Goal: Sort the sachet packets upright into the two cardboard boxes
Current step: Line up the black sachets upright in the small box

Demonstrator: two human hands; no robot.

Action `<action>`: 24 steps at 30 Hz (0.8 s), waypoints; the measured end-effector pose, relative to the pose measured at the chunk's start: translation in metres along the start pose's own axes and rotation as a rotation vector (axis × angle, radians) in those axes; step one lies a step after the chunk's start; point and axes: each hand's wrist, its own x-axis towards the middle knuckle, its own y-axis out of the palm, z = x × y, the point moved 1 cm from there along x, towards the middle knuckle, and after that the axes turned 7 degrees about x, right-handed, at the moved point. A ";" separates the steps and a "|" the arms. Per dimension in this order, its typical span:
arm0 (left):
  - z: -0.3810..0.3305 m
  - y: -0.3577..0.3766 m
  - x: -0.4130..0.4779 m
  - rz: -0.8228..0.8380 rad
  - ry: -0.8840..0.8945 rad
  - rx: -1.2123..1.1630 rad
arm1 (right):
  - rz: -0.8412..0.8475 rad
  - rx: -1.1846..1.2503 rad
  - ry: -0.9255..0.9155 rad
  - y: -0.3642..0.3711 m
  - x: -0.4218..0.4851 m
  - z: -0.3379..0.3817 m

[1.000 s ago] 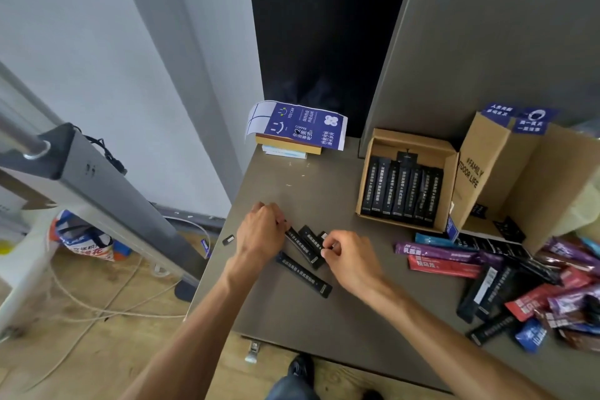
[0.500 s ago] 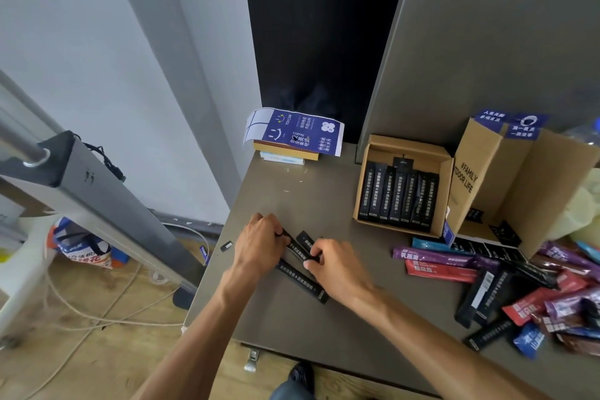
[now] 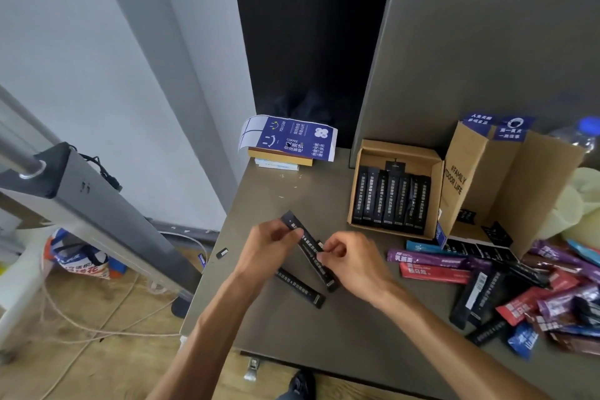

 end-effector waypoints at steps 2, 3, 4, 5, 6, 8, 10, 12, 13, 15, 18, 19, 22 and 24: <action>-0.011 0.014 -0.002 0.030 0.031 -0.025 | -0.049 0.030 -0.016 -0.011 -0.005 -0.004; -0.017 0.020 -0.001 0.026 0.056 -0.005 | -0.071 0.047 -0.017 -0.017 -0.008 -0.008; -0.024 0.027 0.000 0.022 0.080 0.026 | -0.086 0.066 -0.016 -0.024 -0.010 -0.012; -0.031 0.034 0.002 0.025 0.103 0.054 | -0.099 0.089 -0.013 -0.031 -0.012 -0.017; -0.039 0.042 0.004 0.038 0.126 0.067 | -0.116 0.117 -0.008 -0.039 -0.013 -0.021; -0.053 0.060 0.008 0.095 0.176 0.067 | -0.177 0.156 0.009 -0.055 -0.015 -0.030; -0.062 0.081 0.012 0.158 0.229 0.077 | -0.233 0.166 0.029 -0.070 -0.015 -0.037; -0.070 0.100 0.018 0.194 0.254 0.110 | -0.254 0.180 0.056 -0.082 -0.016 -0.043; -0.074 0.108 0.021 0.196 0.257 0.129 | -0.269 0.187 0.070 -0.087 -0.017 -0.047; -0.085 0.123 0.028 0.179 0.256 0.146 | -0.316 0.167 0.084 -0.096 -0.021 -0.054; -0.098 0.145 0.039 0.195 0.253 0.167 | -0.314 0.142 0.129 -0.101 -0.027 -0.065; -0.101 0.151 0.043 0.209 0.262 0.186 | -0.304 0.138 0.147 -0.102 -0.028 -0.068; -0.107 0.170 0.054 0.242 0.258 0.237 | -0.287 0.132 0.184 -0.103 -0.029 -0.074; -0.108 0.179 0.061 0.238 0.254 0.281 | -0.287 0.136 0.203 -0.105 -0.028 -0.078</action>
